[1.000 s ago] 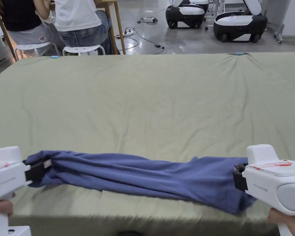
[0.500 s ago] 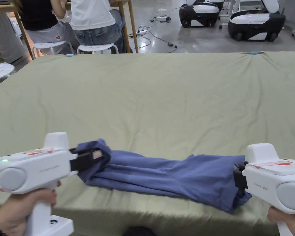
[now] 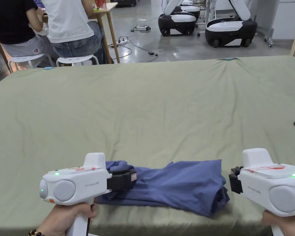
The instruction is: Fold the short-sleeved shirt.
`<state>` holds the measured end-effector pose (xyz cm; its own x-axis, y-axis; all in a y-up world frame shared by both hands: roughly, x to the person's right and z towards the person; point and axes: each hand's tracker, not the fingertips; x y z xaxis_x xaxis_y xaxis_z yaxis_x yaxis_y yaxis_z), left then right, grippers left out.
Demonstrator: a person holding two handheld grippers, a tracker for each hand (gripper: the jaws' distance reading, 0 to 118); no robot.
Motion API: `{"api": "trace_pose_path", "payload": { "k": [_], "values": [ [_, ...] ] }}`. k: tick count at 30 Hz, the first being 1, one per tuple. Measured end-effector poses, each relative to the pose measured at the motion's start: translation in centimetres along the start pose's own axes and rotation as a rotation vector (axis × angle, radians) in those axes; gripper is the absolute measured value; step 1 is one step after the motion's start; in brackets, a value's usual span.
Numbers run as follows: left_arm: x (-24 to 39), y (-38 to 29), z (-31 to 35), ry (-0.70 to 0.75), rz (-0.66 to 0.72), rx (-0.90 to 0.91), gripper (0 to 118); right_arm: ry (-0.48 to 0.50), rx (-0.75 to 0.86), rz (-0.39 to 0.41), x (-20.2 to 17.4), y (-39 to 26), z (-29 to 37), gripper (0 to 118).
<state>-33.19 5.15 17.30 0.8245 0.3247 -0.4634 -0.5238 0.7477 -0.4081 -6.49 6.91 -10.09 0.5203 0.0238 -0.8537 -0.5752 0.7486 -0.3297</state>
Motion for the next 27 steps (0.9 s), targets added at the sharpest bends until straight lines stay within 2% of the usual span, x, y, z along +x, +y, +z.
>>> {"api": "trace_pose_path", "payload": {
  "k": [1,2,5,9,10,11,13,15,18,23,27],
  "values": [
    [0.2,0.4,1.1,-0.004,-0.005,0.024,100,0.003,0.001,-0.003,0.0,0.0,0.0,0],
    [0.3,0.6,2.1,-0.01,-0.013,0.066,118,0.007,0.002,-0.003,-0.1,-0.1,0.0,0],
    [-0.3,1.5,5.9,-0.044,0.017,0.223,118,0.022,0.003,-0.004,-0.4,-0.1,-0.1,0],
    [-1.9,2.2,7.5,0.01,0.065,0.246,116,0.041,0.002,-0.015,-0.8,-0.3,-0.3,0],
    [-2.3,2.1,7.5,0.023,0.063,0.236,98,0.045,0.001,-0.014,-0.9,-0.3,-0.5,0],
    [-2.6,1.8,7.4,0.037,0.058,0.227,73,0.05,-0.001,-0.01,-1.0,-0.4,-0.5,0],
    [-2.0,1.4,6.4,0.089,0.027,0.174,1,0.054,0.0,-0.004,-1.2,-0.4,-0.4,0],
    [-2.1,0.4,5.2,0.108,0.012,0.136,0,0.061,-0.001,-0.001,-1.2,-0.3,-0.4,0],
    [-2.3,-0.3,3.7,-0.011,0.06,0.099,0,0.06,0.0,-0.002,-1.3,-0.4,-0.2,0],
    [-1.5,-1.0,0.0,0.085,0.005,0.002,0,0.049,-0.001,-0.014,-0.4,-0.4,-0.1,0],
    [-0.7,-1.2,-1.4,-0.005,0.058,0.008,0,0.035,-0.002,-0.025,0.4,-0.7,0.2,0]
  ]
}}
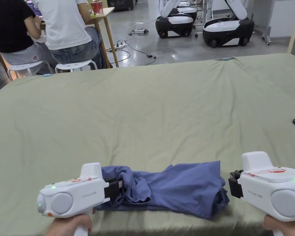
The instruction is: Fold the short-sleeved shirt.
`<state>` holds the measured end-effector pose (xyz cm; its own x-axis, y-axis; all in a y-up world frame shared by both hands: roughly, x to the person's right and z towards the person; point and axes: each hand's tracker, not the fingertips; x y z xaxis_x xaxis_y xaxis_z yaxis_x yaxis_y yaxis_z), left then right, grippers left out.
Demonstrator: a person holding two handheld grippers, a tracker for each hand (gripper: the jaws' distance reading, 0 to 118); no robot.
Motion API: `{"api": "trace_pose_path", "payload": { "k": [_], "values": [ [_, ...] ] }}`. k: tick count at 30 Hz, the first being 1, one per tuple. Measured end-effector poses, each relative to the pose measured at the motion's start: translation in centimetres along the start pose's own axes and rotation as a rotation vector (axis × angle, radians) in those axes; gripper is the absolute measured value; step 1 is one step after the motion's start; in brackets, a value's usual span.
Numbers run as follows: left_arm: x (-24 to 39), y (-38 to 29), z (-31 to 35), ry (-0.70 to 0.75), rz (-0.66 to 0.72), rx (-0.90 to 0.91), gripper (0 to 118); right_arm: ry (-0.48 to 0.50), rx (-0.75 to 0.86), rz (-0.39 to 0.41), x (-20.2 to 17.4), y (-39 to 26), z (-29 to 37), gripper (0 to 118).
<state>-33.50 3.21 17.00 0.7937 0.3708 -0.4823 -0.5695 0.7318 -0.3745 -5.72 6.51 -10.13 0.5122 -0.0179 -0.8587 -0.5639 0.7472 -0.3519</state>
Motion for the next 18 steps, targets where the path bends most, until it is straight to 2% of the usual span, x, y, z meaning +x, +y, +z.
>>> {"api": "trace_pose_path", "payload": {
  "k": [4,6,11,14,18],
  "values": [
    [3.2,-0.1,-2.0,-0.094,-0.057,-0.026,0,-0.009,-0.005,-0.012,0.7,-0.2,-0.2,0],
    [5.2,-0.5,-3.7,-0.06,-0.107,-0.05,0,-0.015,-0.006,-0.019,0.9,-0.3,-0.2,0],
    [5.2,0.2,-5.2,-0.091,-0.033,-0.042,0,-0.024,-0.01,-0.022,1.1,-0.4,0.4,0],
    [5.4,0.8,-3.8,-0.084,-0.079,-0.041,0,-0.027,-0.013,-0.022,1.0,-0.3,0.3,0],
    [3.6,2.5,0.9,-0.119,-0.027,0.088,0,-0.018,0.007,0.011,0.1,0.8,0.0,0]
  ]
}}
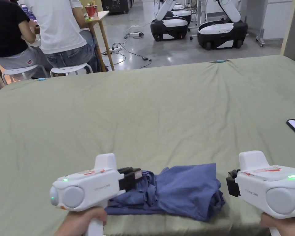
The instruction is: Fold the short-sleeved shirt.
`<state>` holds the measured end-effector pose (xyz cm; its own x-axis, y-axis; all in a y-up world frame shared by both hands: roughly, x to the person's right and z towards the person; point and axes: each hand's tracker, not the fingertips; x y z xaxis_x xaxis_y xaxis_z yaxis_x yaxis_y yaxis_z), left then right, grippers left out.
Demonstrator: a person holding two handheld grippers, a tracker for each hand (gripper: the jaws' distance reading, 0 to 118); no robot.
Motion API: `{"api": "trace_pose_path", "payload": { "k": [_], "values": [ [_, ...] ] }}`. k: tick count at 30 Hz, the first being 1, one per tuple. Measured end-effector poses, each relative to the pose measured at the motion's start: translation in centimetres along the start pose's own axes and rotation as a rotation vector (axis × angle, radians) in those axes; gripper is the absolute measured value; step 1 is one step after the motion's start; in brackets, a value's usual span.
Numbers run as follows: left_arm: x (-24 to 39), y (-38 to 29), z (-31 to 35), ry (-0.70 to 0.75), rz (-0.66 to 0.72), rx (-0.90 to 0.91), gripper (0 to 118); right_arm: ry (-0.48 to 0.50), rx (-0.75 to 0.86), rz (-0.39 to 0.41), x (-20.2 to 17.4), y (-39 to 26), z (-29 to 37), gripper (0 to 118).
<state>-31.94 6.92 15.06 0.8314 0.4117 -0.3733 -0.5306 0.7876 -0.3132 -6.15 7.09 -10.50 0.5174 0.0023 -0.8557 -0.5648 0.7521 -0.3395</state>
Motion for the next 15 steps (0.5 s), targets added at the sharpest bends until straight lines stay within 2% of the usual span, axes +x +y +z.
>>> {"api": "trace_pose_path", "payload": {
  "k": [8,15],
  "values": [
    [-6.5,1.0,9.1,0.151,0.086,0.093,0,0.049,0.049,0.063,-2.7,2.5,-0.8,0],
    [-8.4,0.0,10.1,0.164,0.147,0.104,0,0.091,0.038,0.077,-4.1,1.9,-1.0,0]
  ]
}}
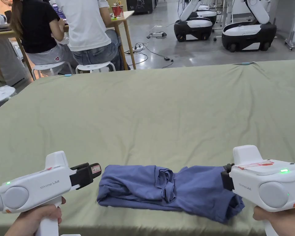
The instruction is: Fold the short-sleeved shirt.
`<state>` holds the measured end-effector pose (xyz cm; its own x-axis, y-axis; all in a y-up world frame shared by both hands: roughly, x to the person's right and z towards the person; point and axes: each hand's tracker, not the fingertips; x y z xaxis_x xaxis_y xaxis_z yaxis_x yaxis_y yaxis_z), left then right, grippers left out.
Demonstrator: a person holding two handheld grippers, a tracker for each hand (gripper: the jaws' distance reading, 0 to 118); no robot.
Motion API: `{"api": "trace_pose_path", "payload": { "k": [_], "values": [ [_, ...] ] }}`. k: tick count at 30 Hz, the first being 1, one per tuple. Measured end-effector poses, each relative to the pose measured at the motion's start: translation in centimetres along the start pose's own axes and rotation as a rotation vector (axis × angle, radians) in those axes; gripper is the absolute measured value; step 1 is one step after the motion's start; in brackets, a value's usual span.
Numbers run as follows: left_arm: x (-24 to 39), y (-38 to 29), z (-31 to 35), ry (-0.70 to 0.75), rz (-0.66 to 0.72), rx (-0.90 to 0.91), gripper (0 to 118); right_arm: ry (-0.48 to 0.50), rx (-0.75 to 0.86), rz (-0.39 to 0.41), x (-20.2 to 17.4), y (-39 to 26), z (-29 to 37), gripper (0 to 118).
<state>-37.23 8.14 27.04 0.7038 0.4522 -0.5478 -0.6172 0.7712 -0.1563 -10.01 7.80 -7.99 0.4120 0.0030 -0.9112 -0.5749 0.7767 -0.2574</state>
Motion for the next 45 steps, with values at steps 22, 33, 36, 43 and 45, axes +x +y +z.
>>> {"api": "trace_pose_path", "payload": {
  "k": [22,33,36,43,45],
  "values": [
    [-1.6,-4.2,-6.6,-0.088,0.217,-0.059,18,-0.043,-0.038,-0.023,1.5,-1.1,0.3,0],
    [-7.4,-1.7,0.5,0.087,0.167,0.024,15,-0.041,-0.037,-0.014,1.3,-1.1,0.2,0],
    [-9.4,-1.4,2.0,0.158,0.186,0.035,15,-0.038,-0.042,-0.008,1.1,-1.3,-0.1,0],
    [-5.1,-0.9,2.6,0.105,0.138,0.047,15,-0.019,-0.052,-0.004,0.5,-1.6,-0.6,0],
    [-3.4,-0.2,2.5,0.027,0.122,0.053,15,-0.018,-0.055,0.0,0.4,-1.6,-0.6,0]
  ]
}}
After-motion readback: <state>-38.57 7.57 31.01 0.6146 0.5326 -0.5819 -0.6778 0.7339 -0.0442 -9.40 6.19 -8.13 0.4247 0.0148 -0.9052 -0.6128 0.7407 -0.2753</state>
